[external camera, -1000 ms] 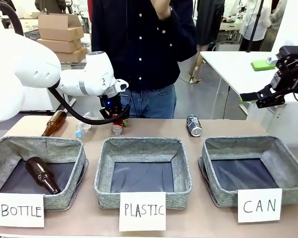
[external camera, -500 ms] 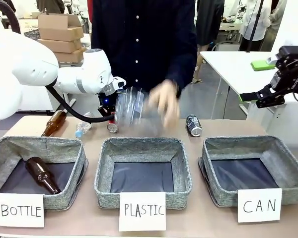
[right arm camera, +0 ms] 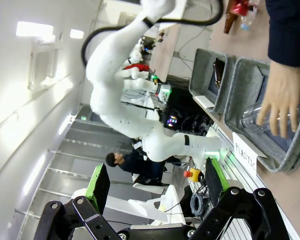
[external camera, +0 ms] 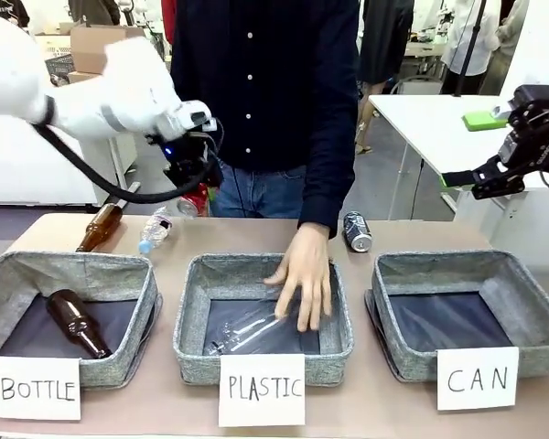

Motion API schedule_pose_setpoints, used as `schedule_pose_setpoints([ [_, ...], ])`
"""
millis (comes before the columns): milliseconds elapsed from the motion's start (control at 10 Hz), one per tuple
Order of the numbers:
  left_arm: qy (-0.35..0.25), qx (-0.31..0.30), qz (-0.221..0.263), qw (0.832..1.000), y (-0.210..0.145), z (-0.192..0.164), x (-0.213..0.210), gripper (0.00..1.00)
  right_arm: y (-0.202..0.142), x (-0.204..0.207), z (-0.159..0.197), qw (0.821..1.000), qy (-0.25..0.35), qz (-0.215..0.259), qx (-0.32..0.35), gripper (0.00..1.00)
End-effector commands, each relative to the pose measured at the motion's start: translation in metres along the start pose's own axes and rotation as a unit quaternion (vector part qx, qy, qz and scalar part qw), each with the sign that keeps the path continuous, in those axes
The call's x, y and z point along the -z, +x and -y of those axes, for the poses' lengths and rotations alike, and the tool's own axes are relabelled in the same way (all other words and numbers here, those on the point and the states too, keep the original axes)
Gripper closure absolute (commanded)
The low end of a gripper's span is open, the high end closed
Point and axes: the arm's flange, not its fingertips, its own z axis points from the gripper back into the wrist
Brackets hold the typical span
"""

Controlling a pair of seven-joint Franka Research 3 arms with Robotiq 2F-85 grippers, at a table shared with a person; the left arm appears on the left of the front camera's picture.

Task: Sort the can waste into the basket.
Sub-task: Pick up the can waste from the table and place it in the right Fabric basket.

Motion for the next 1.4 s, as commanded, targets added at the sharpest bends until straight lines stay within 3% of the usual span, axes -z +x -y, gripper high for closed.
schedule_pose_setpoints([
  [0,-0.125,0.184,0.005,0.975,-0.123,0.032,-0.081,1.00,0.003,0.002,-0.001,1.000,0.012,0.006,-0.013,0.00],
  [200,-0.147,0.331,-0.016,0.932,-0.198,0.077,-0.096,1.00,0.003,0.002,-0.001,1.000,0.012,0.006,-0.013,0.00],
  [400,-0.133,0.444,-0.058,0.884,-0.246,0.118,-0.075,1.00,0.003,0.002,-0.001,1.000,0.012,0.006,-0.013,0.00],
  [500,-0.117,0.444,-0.041,0.887,-0.259,0.129,-0.069,1.00,0.003,0.002,-0.001,1.000,0.012,0.006,-0.013,0.00],
  [600,-0.145,0.360,-0.039,0.921,-0.231,0.118,-0.087,1.00,0.003,0.002,-0.001,1.000,0.012,0.006,-0.013,0.00],
  [900,-0.145,0.360,-0.039,0.921,-0.231,0.118,-0.087,1.00,0.003,0.002,-0.001,1.000,0.012,0.006,-0.013,0.00],
  [1000,-0.145,0.381,-0.046,0.912,-0.244,0.120,-0.082,0.59,0.000,0.000,0.000,1.000,0.000,0.000,0.000,0.00],
  [1100,-0.113,0.468,-0.042,0.876,-0.192,0.170,-0.061,0.59,-0.005,-0.005,-0.012,0.995,-0.097,0.014,-0.027,0.00],
  [1200,-0.101,0.549,-0.027,0.829,-0.156,0.228,-0.052,0.59,-0.017,-0.029,-0.020,0.981,-0.184,0.053,-0.035,0.00],
  [1300,-0.075,0.637,-0.025,0.767,-0.134,0.293,-0.046,0.59,-0.036,-0.066,-0.026,0.949,-0.294,0.115,-0.019,0.00],
])
